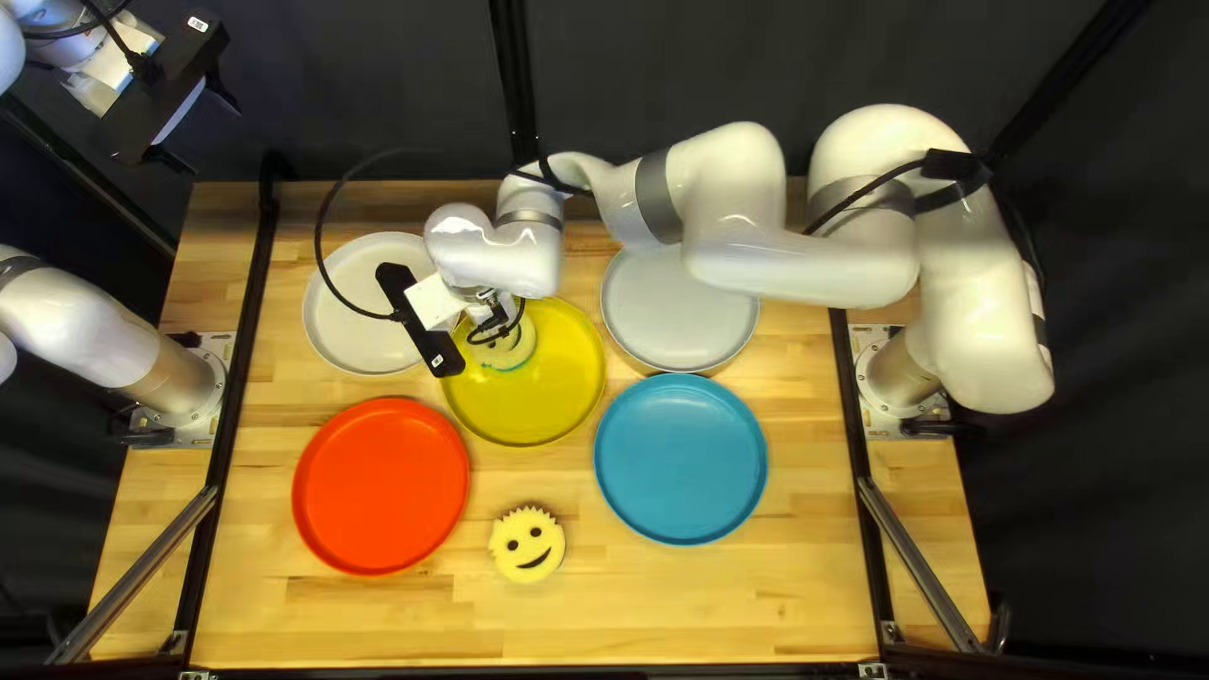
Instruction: Pick up sponge and scrub the plate
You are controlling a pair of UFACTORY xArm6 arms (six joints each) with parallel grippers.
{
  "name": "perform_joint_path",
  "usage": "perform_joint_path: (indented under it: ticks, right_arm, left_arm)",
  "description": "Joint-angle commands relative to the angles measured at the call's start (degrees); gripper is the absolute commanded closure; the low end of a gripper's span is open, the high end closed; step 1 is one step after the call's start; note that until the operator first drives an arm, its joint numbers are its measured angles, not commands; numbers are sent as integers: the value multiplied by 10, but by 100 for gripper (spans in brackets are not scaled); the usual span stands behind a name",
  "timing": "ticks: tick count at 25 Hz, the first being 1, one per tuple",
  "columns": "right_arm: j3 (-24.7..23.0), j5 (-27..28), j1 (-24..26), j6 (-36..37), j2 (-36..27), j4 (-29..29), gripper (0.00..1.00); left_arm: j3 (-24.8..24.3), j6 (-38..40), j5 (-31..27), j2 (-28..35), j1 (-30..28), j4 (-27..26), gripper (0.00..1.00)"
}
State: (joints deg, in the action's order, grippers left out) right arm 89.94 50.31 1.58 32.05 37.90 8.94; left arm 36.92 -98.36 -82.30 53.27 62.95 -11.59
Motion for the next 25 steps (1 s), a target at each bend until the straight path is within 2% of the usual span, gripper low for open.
perform_joint_path:
  ticks: [1, 6, 14, 25]
  right_arm:
    - [-22, -13, -22, -16, -16, 13, 100]
    - [-44, -31, -37, -28, -28, 31, 100]
    - [-79, -50, 10, 3, -47, 36, 100]
    - [-100, -58, 52, 25, -63, 34, 100]
  left_arm:
    - [0, 0, 0, 0, 0, 0, 0]
    - [0, 0, 0, 0, 0, 0, 0]
    - [0, 0, 0, 0, 0, 0, 0]
    - [0, 0, 0, 0, 0, 0, 0]
